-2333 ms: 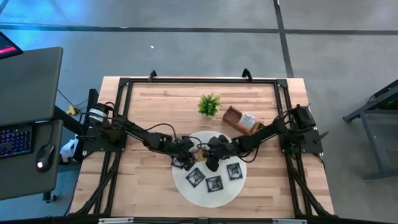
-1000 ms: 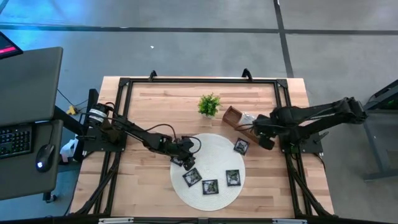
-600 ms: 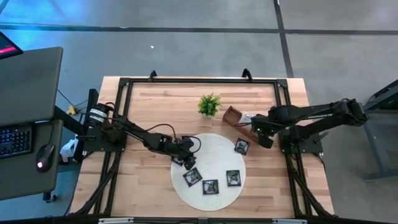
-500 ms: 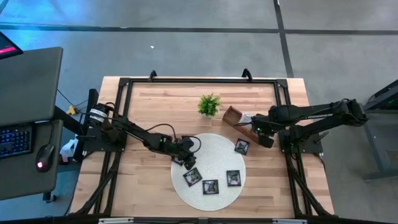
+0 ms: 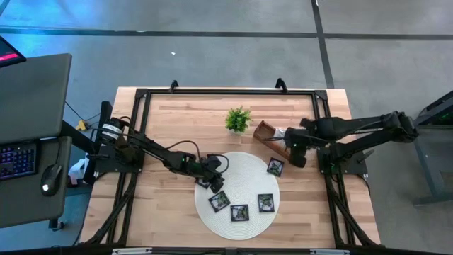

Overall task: Pick & Place Tea
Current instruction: Put the black tea bag into the left section of the wooden organizer

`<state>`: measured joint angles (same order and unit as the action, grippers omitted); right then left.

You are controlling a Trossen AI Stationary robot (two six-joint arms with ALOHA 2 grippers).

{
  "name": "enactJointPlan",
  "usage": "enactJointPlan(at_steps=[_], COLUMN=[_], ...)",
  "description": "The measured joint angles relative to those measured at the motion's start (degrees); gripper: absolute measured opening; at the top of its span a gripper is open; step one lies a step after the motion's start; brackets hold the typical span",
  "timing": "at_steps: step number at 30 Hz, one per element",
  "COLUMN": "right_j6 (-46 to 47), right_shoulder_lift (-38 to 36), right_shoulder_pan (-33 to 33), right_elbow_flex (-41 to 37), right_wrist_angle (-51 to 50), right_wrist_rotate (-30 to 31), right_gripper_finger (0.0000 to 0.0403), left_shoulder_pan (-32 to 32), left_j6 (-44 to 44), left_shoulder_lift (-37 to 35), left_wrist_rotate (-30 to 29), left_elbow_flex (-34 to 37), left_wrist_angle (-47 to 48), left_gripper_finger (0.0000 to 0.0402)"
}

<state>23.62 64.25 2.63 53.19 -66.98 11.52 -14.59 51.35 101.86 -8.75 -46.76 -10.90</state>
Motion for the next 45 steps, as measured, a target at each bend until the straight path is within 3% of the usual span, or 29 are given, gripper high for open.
enactJointPlan(at_steps=[5,13,19,23,32,42,45], right_j6=[-1.4,-5.6,-1.2,4.1,4.6,4.9,4.9], right_shoulder_lift=[3.3,21.2,31.4,33.3,32.1,37.8,39.3], right_shoulder_pan=[6.8,16.7,18.5,19.4,20.4,23.8,24.9], right_elbow_flex=[-3.7,-5.0,-0.8,0.4,0.4,0.6,0.7], right_wrist_angle=[18.0,43.5,40.8,38.3,38.3,42.6,43.8], right_wrist_rotate=[-5.0,-8.6,-15.5,-19.5,-16.7,-16.4,-12.5], right_gripper_finger=[0.0129,0.0129,0.0129,0.0129,0.0129,0.0129,0.0128], left_shoulder_pan=[0.0,2.0,5.3,5.7,5.6,5.6,5.6], left_j6=[0.0,-5.7,-8.8,-10.8,-12.2,-12.1,-12.1], left_shoulder_lift=[0.0,-1.7,-1.6,-1.6,-1.6,-1.6,-1.6], left_wrist_rotate=[0.0,4.4,11.2,11.6,11.0,11.1,10.9], left_elbow_flex=[0.0,-0.5,-2.3,-2.8,-3.0,-3.0,-3.0], left_wrist_angle=[0.0,0.0,0.5,1.2,1.1,2.4,2.5], left_gripper_finger=[0.0129,0.0129,0.0129,0.0129,0.0129,0.0129,0.0129])
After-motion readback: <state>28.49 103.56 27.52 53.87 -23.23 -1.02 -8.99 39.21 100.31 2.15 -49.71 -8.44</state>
